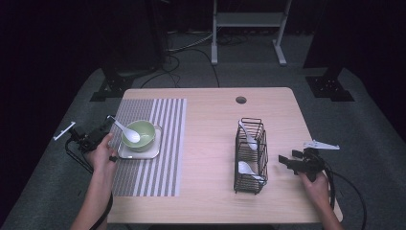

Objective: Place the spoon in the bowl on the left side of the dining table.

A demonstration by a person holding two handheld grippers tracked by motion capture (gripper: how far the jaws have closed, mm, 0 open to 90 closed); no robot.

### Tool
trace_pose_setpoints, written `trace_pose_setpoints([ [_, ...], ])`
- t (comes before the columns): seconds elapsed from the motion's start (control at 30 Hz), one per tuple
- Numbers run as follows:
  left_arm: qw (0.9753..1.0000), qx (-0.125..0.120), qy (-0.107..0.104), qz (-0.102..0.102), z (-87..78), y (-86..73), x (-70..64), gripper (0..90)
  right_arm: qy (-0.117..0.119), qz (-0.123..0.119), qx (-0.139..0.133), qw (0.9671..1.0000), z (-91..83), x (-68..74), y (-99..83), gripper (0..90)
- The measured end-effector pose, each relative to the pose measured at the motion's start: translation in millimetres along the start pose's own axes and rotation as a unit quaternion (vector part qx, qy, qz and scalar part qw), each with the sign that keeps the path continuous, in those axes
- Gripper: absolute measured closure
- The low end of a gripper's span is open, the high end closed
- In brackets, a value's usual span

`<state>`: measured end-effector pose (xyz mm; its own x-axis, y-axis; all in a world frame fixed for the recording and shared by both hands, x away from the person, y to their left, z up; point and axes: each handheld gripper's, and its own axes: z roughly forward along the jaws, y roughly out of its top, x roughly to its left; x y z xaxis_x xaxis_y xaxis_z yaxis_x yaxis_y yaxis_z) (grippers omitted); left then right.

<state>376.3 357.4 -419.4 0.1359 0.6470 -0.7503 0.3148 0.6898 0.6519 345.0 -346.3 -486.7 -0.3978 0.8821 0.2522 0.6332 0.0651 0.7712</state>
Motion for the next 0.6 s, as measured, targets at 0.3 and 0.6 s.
trace_pose_setpoints([
  [0.3,0.9999,0.005,0.01,0.009,1.3,-2.8,3.2,84.5,0.0,0.0,0.0,1.0,0.0,0.2,0.0,22.2],
  [0.6,0.9998,0.009,0.018,0.006,1.7,-6.4,7.7,84.4,-0.001,0.0,0.0,1.0,0.0,0.2,0.0,22.2],
])
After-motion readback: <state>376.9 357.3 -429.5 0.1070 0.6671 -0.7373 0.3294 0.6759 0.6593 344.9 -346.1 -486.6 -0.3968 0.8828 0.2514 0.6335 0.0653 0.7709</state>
